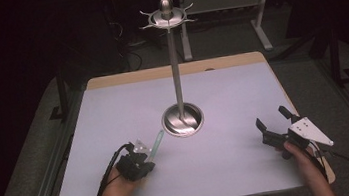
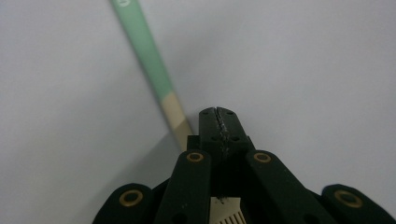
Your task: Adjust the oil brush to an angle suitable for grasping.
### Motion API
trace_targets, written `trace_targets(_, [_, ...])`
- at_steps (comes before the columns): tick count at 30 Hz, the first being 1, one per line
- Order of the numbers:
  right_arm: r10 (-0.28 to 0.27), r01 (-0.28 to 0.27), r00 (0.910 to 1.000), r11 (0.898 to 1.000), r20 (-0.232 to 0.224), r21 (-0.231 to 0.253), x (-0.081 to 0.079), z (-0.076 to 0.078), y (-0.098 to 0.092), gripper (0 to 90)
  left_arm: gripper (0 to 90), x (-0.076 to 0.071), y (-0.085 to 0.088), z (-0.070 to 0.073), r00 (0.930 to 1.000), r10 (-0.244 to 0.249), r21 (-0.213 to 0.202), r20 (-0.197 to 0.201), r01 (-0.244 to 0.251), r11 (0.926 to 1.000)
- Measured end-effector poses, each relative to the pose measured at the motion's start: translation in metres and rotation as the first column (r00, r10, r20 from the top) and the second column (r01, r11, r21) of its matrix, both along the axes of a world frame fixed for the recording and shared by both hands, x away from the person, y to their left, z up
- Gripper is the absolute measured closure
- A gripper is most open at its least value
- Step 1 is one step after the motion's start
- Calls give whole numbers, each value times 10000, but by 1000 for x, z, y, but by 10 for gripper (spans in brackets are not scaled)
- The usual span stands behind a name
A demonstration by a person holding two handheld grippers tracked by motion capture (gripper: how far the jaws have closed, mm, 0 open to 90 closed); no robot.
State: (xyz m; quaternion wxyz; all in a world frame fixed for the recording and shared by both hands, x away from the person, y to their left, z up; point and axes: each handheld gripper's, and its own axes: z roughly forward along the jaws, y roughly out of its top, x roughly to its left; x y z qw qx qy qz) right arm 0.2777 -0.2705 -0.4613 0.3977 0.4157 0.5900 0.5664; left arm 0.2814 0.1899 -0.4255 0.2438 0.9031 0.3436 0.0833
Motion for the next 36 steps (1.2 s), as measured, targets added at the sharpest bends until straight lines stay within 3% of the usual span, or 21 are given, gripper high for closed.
trace_targets(7, [9,-9,10000,10000,-7,8,0,0,0,104,900,2,18,1,9984,520,216,235,-525,9984])
trace_targets(12, [71,-71,9999,10000,-130,-15,1,0,0,104,900,5,32,2,9951,961,-150,242,-958,9953])
trace_targets(17, [72,-72,9999,10000,-132,3,1,0,0,104,900,6,39,3,9946,1026,-434,118,-1020,9938])
trace_targets(20, [63,-63,9999,10000,-126,-16,1,0,0,104,900,6,43,7,9939,1101,-906,54,-1092,9899])
trace_targets(25, [57,-57,10000,10000,-80,-7,0,0,0,104,899,10,48,15,9947,1015,-1319,138,-988,9863])
trace_targets(36, [59,-59,10000,10000,-47,-7,0,0,0,104,837,19,45,28,9965,835,-1364,-41,-833,9871])
